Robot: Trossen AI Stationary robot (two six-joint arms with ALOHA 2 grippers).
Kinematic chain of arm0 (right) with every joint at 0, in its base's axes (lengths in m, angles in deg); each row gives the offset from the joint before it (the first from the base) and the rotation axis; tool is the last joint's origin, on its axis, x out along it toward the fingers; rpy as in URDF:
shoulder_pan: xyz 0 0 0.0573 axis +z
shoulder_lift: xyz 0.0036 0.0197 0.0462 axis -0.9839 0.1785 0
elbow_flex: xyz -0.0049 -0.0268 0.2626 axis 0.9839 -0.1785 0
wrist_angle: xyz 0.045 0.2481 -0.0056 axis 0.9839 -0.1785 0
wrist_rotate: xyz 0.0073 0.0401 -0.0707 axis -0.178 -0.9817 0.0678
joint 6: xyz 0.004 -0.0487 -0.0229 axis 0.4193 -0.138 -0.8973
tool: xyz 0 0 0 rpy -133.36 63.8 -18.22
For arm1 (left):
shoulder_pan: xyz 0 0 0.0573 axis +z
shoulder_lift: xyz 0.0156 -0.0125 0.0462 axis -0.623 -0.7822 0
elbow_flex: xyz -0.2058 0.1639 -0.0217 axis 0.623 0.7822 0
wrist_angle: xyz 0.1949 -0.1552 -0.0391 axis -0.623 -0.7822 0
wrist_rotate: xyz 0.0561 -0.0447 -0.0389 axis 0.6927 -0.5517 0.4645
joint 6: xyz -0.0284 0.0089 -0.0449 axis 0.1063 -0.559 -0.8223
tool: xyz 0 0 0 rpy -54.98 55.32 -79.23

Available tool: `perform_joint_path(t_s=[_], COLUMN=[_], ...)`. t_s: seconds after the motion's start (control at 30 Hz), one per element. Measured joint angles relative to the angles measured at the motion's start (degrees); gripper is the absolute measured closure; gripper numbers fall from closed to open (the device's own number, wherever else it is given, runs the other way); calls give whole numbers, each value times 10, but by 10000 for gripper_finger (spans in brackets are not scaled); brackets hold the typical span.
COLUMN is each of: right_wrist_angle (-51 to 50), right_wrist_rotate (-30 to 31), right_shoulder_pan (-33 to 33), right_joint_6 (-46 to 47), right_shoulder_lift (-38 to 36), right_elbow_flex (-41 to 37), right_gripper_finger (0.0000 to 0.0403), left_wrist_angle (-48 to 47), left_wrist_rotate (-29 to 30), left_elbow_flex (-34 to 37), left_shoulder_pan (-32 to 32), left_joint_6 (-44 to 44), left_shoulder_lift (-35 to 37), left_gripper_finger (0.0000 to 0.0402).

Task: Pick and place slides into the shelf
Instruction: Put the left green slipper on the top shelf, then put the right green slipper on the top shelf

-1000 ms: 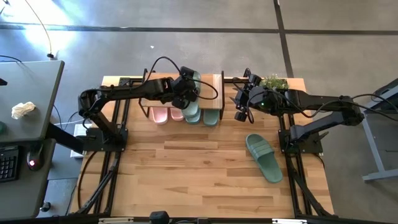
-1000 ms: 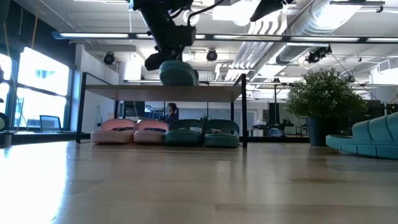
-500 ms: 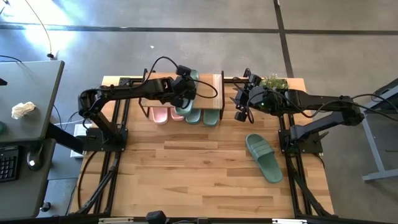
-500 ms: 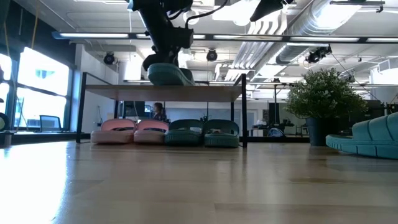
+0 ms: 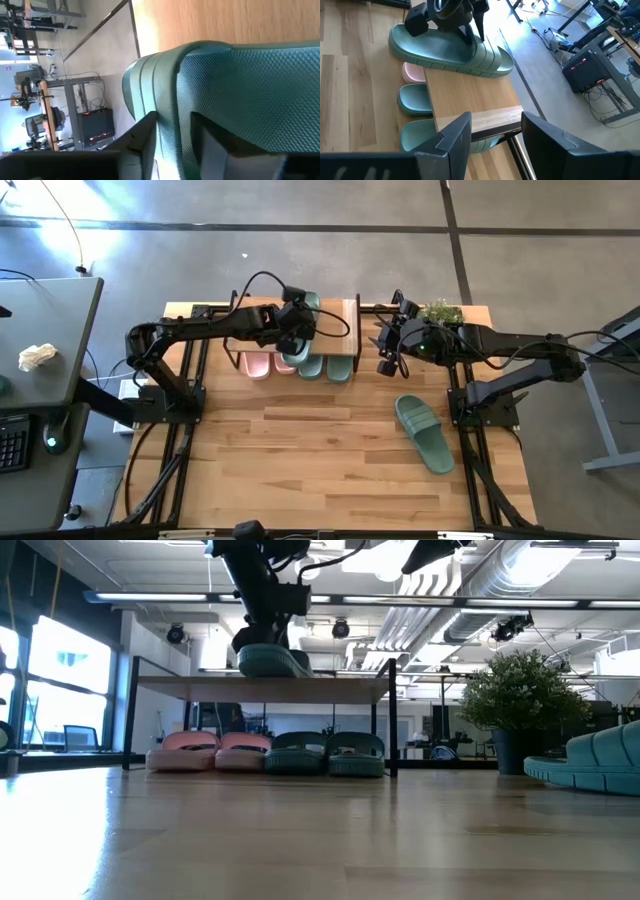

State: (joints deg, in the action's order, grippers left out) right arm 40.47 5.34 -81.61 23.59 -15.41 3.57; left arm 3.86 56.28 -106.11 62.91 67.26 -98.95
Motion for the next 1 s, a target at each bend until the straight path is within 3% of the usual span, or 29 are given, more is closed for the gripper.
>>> perform_joint_path(t_s=[0.33,0.63,0.77,0.87,1.0], right_wrist_angle=[-6,-3,-13,-42,-158], right_wrist_rotate=[0,-19,-94,-185,-301], right_shoulder_pan=[0,1,0,0,1], right_joint_6=[-11,-16,2,25,72], right_shoulder_lift=[0,-9,-25,-44,-69], right_elbow_flex=[0,0,0,0,0], right_gripper_finger=[238,238,238,238,238], left_wrist_angle=[-31,-54,-84,-108,-125], left_wrist_rotate=[-4,-4,-5,-7,-37], left_elbow_flex=[0,0,0,0,0], left_shoulder_pan=[-15,-52,-76,-102,-139], left_joint_6=[-19,-70,-115,-154,-185], left_shoulder_lift=[10,58,81,101,126], left_gripper_finger=[218,195,199,203,203])
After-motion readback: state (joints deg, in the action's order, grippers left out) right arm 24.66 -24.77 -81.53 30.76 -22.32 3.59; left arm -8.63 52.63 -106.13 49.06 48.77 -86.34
